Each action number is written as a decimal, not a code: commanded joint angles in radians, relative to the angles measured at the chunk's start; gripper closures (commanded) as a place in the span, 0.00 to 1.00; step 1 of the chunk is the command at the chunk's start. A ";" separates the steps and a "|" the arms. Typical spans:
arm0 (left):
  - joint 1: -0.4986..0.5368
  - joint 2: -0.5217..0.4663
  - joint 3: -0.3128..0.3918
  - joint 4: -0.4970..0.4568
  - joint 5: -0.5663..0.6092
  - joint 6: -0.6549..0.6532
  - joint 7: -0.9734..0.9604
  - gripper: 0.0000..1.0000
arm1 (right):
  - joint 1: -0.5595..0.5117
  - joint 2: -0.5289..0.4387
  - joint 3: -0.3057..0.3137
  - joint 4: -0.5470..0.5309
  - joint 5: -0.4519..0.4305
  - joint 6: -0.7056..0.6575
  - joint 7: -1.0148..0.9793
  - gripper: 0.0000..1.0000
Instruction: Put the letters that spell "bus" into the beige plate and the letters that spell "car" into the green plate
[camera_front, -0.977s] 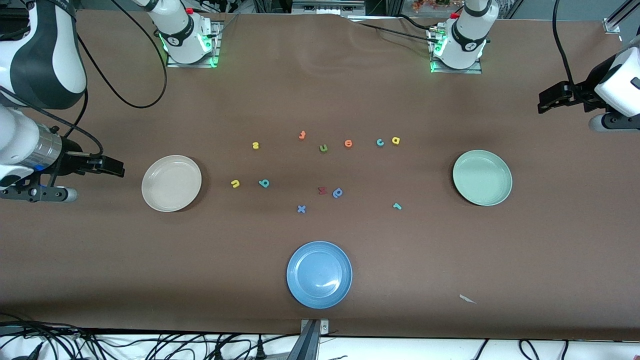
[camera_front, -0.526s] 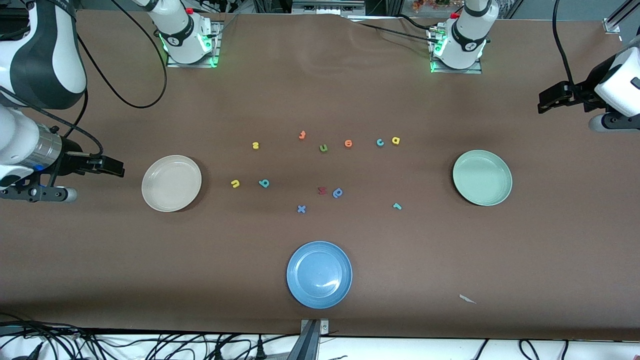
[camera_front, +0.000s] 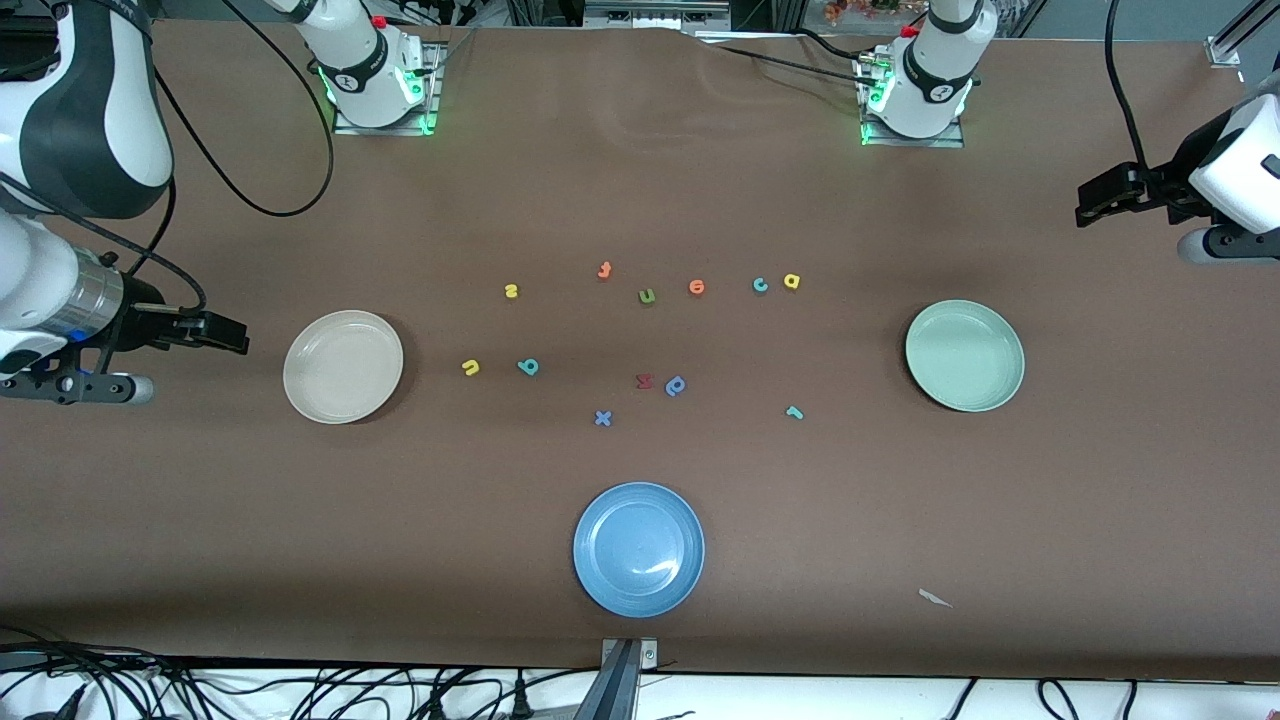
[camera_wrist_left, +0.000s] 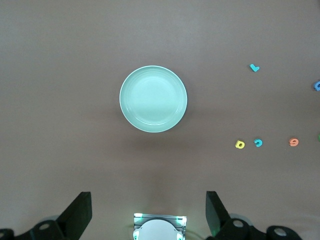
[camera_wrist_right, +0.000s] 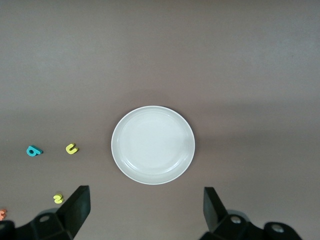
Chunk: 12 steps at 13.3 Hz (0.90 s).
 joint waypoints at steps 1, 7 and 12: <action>-0.004 0.017 0.001 0.036 0.013 -0.025 0.001 0.00 | 0.000 -0.016 0.004 0.003 -0.002 -0.019 0.007 0.00; -0.004 0.017 0.001 0.036 0.013 -0.025 0.001 0.00 | 0.008 -0.003 0.005 0.002 -0.007 -0.047 0.019 0.00; -0.004 0.017 0.001 0.036 0.013 -0.025 0.001 0.00 | 0.097 0.030 0.005 0.002 -0.014 -0.025 0.102 0.00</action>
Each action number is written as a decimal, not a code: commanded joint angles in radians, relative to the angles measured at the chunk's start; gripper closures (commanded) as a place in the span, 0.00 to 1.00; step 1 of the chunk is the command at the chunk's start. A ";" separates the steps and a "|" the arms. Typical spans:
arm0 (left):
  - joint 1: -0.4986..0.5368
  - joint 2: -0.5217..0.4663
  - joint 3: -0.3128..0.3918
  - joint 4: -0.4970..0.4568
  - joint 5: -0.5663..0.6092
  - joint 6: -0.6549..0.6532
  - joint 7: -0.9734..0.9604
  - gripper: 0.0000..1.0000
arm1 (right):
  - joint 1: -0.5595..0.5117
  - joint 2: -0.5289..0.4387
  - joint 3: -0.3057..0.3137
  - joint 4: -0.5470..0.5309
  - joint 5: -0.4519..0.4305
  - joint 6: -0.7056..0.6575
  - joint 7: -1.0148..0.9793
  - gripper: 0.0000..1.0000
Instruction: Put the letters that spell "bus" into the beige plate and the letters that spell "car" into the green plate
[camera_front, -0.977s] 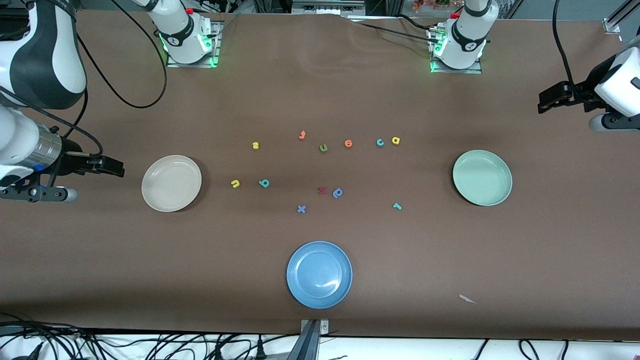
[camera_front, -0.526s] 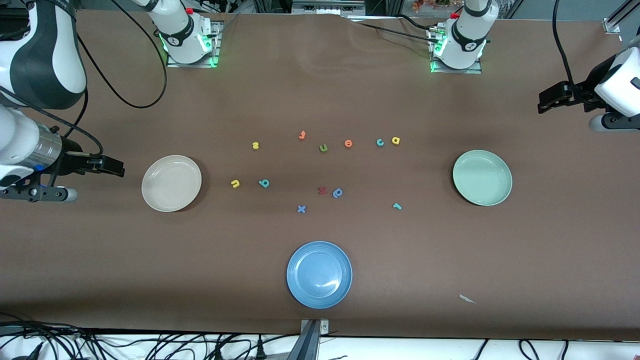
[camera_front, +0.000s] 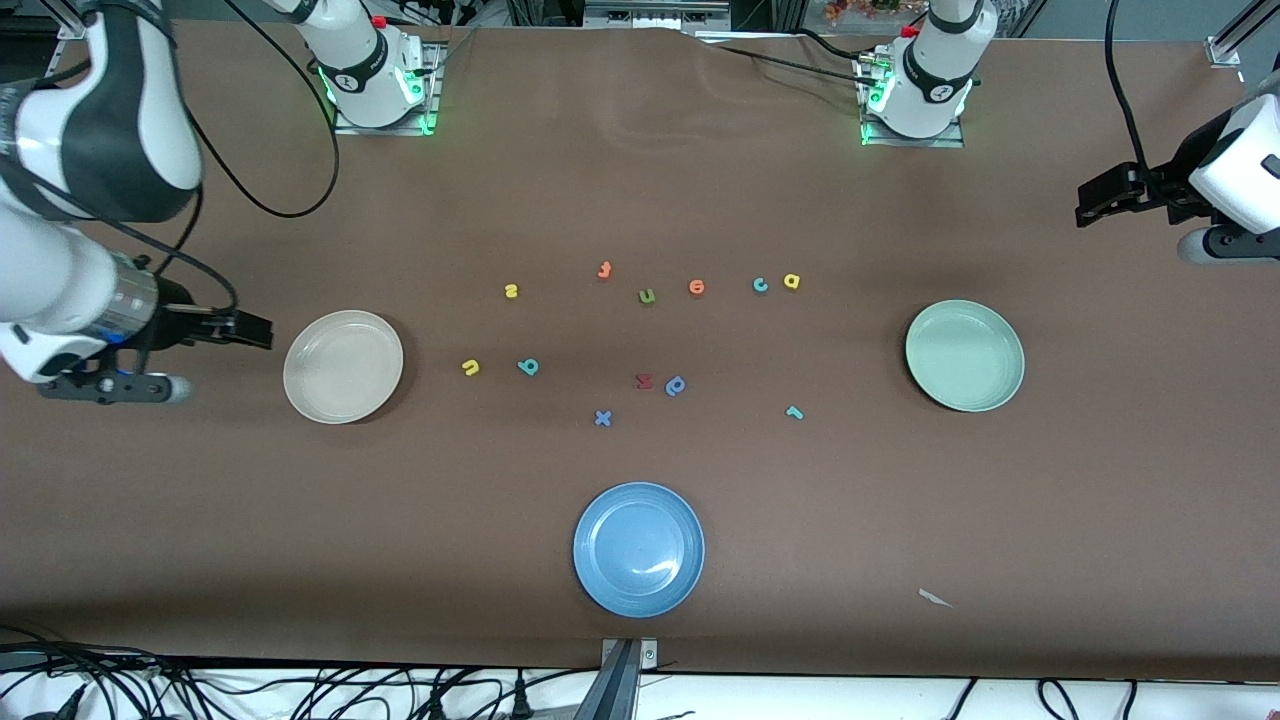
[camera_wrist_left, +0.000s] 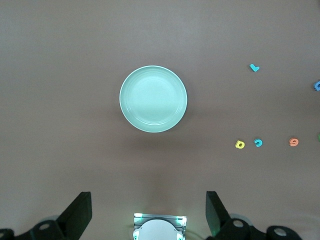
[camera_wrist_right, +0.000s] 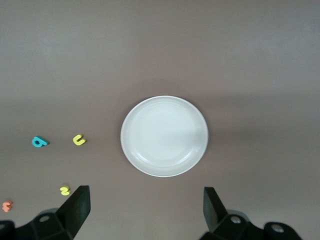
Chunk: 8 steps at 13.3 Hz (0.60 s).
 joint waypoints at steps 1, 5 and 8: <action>-0.004 0.017 0.001 0.036 0.013 -0.025 0.001 0.00 | 0.057 0.026 0.001 0.003 -0.013 -0.001 0.047 0.00; -0.004 0.017 0.001 0.036 0.013 -0.025 0.001 0.00 | 0.147 0.100 0.002 0.002 0.000 0.037 0.119 0.00; -0.004 0.017 0.001 0.036 0.013 -0.025 0.000 0.00 | 0.212 0.126 0.002 -0.029 0.001 0.057 0.136 0.00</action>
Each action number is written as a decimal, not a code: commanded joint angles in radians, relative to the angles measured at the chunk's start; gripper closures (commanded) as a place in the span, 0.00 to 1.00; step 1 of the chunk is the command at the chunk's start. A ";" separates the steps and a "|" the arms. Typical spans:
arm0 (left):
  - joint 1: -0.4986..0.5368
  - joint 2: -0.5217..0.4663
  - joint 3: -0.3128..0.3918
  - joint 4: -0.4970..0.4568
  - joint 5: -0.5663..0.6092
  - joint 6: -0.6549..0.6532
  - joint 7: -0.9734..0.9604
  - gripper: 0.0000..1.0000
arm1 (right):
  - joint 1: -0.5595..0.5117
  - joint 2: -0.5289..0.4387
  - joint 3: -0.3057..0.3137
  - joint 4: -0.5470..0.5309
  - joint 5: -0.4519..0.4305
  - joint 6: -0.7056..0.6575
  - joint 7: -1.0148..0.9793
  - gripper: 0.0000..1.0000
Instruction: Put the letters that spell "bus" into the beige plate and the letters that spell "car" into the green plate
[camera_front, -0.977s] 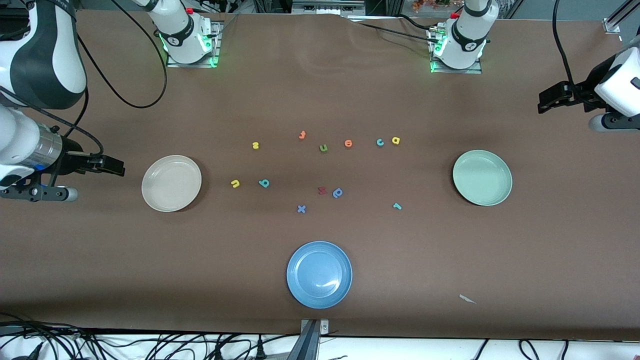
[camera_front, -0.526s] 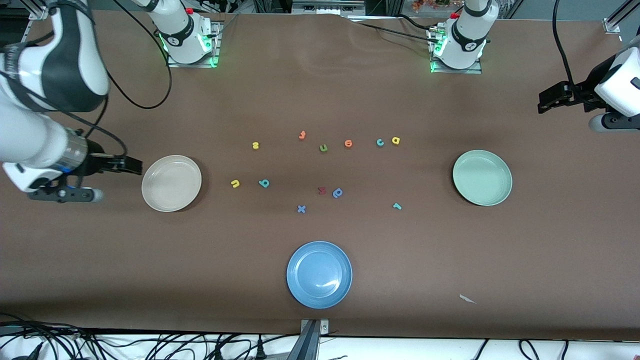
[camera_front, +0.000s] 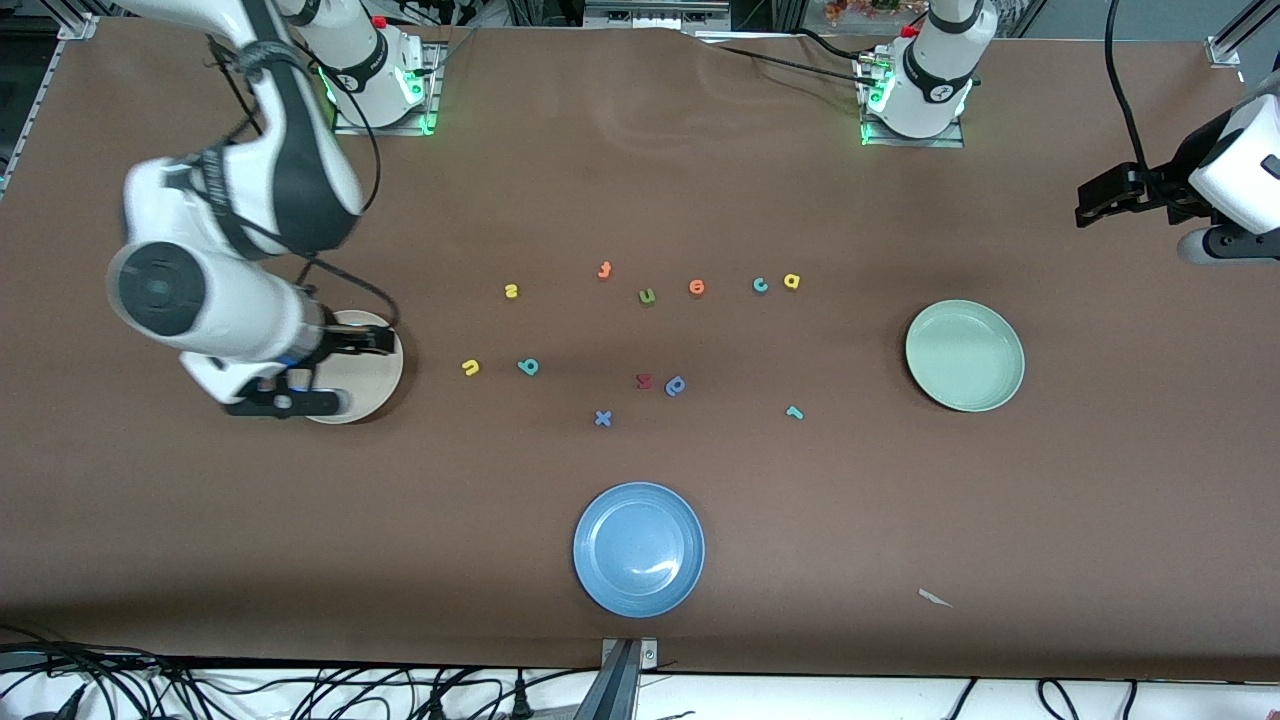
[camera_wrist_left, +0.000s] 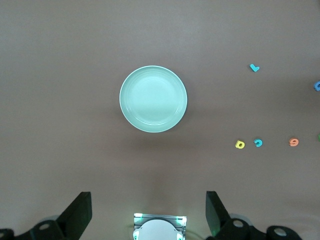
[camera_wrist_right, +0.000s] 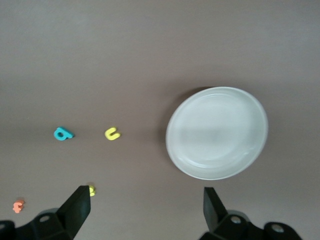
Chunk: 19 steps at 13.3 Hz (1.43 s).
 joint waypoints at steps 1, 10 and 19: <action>-0.004 0.016 0.001 0.036 0.013 -0.025 0.001 0.00 | 0.046 0.007 -0.003 -0.046 0.002 0.017 0.021 0.00; -0.005 0.016 -0.001 0.036 0.011 -0.025 0.000 0.00 | 0.056 -0.034 0.126 -0.307 0.042 0.247 0.179 0.01; 0.012 0.011 0.002 0.031 -0.039 -0.022 0.001 0.00 | 0.080 -0.034 0.209 -0.634 0.036 0.629 0.209 0.02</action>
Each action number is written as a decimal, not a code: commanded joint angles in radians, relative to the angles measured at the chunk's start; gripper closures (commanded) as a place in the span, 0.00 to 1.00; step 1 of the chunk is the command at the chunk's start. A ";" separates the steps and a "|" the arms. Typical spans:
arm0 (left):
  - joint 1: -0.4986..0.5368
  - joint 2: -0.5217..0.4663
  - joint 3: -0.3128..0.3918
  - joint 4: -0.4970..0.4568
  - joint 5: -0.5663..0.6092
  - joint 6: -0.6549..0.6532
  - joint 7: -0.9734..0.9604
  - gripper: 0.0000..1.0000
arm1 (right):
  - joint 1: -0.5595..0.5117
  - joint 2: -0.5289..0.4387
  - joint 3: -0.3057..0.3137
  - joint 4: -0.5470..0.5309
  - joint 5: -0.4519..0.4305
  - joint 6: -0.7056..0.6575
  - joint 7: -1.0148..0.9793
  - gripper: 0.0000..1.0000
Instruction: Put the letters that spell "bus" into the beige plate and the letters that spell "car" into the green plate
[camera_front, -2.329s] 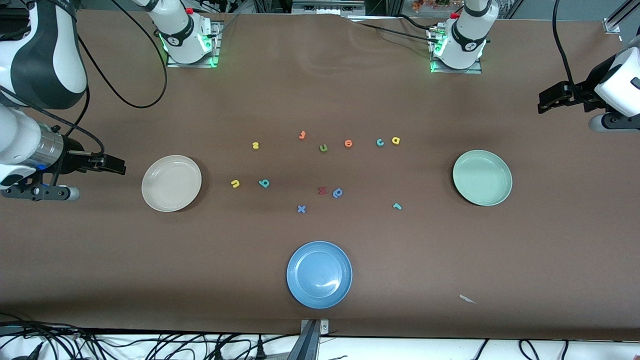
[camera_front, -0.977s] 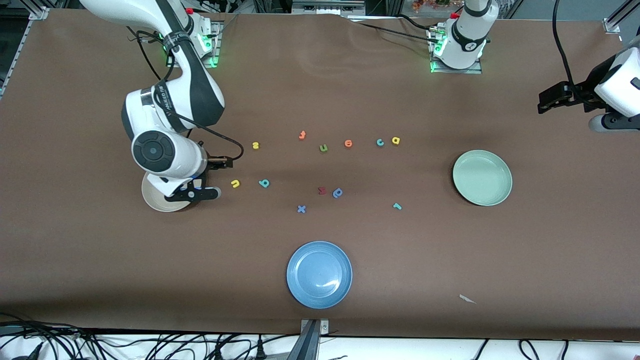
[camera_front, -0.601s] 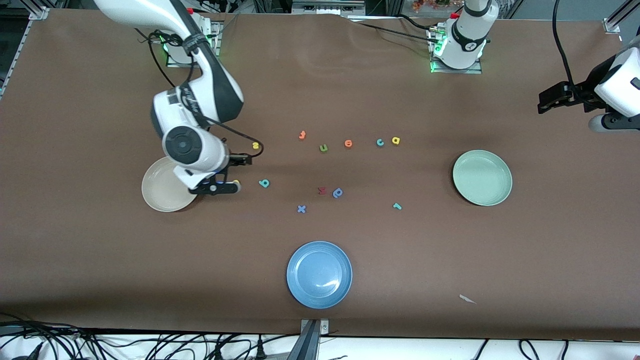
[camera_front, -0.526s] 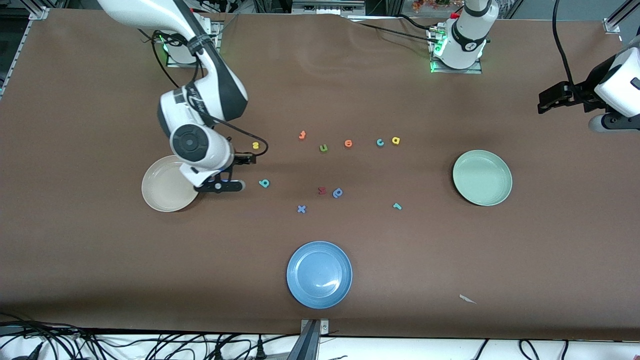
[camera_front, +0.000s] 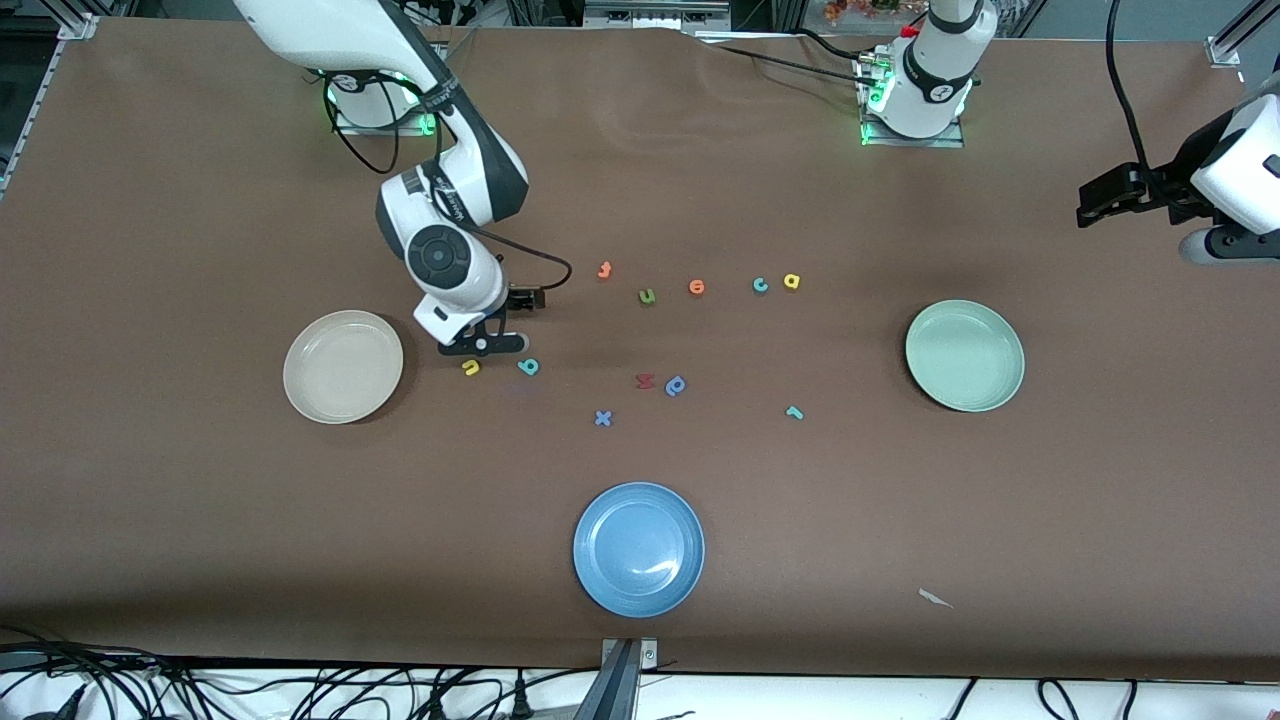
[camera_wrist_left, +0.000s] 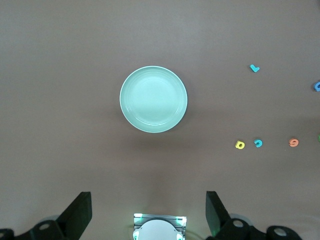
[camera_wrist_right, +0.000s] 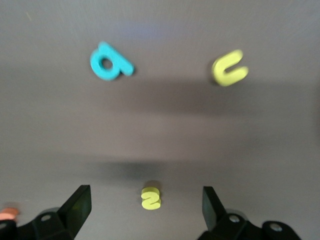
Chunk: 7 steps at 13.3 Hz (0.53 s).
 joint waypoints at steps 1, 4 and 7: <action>0.022 0.011 0.004 0.027 -0.048 -0.021 0.001 0.00 | -0.001 -0.047 0.012 -0.103 0.002 0.063 0.012 0.10; 0.030 0.009 0.004 0.024 -0.053 -0.016 0.001 0.00 | -0.001 -0.047 0.012 -0.112 0.001 0.063 0.012 0.24; 0.031 0.003 0.002 0.017 -0.055 0.001 0.001 0.00 | 0.001 -0.046 0.026 -0.123 0.002 0.065 0.012 0.30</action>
